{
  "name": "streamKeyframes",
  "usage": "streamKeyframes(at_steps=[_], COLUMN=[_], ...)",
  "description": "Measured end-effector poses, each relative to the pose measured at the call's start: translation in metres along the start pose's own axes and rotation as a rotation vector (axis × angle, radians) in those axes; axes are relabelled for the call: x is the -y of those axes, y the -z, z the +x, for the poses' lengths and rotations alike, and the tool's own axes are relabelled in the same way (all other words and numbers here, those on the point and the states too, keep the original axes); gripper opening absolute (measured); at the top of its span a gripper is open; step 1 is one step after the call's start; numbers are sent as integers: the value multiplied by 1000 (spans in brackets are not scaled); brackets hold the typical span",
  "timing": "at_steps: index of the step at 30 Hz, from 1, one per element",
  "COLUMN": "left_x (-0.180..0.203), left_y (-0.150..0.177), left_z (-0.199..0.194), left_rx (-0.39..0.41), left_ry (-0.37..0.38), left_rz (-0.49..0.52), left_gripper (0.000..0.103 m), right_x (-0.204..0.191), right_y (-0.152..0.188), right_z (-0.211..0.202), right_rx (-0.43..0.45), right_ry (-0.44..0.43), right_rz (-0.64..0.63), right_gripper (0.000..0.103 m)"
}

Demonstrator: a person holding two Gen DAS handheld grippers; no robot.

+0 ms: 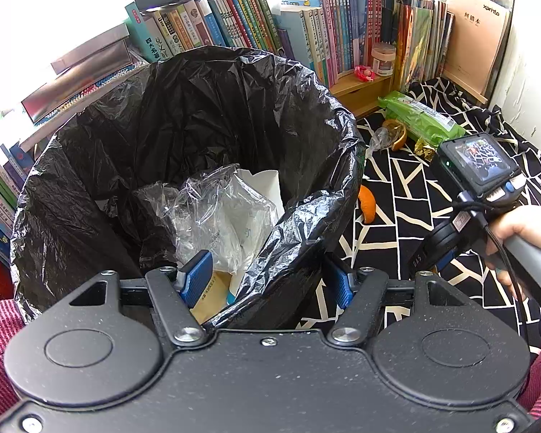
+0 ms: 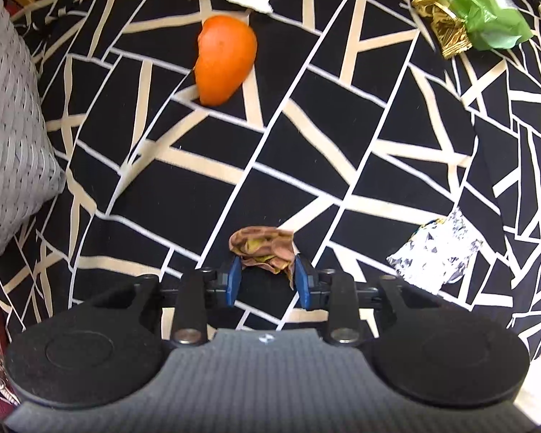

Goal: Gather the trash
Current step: 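Close the right gripper on the crumpled brown wrapper, then lift the wrapper with the right gripper and carry it over the bin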

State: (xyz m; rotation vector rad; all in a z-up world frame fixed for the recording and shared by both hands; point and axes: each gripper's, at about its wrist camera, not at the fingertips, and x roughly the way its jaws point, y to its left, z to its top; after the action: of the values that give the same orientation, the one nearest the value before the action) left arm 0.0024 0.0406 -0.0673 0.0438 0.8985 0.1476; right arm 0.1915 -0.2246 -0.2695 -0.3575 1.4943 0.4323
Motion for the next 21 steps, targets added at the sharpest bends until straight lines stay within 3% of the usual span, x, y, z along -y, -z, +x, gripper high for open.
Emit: streamKeyframes(at_steps=[3, 6, 11, 16, 21], left_x=[0, 0, 0, 0, -1], left_y=[0, 0, 0, -2, -2], left_z=[0, 0, 0, 0, 0], left_rx=[0, 0, -1, -2, -2], left_ry=[0, 0, -1, -2, -2], left_rz=[0, 0, 1, 1, 3], left_gripper=[65, 65, 65, 65, 65], right_x=[-5, -11, -24, -29, -32], right_y=[5, 7, 8, 3, 4], right_z=[0, -3, -29, -88, -172], right_rx=[-14, -19, 55, 212, 441], right_ry=[-6, -68, -153, -241, -339], right_rz=[-21, -23, -27, -52, -101], right_gripper=[40, 40, 41, 41, 41])
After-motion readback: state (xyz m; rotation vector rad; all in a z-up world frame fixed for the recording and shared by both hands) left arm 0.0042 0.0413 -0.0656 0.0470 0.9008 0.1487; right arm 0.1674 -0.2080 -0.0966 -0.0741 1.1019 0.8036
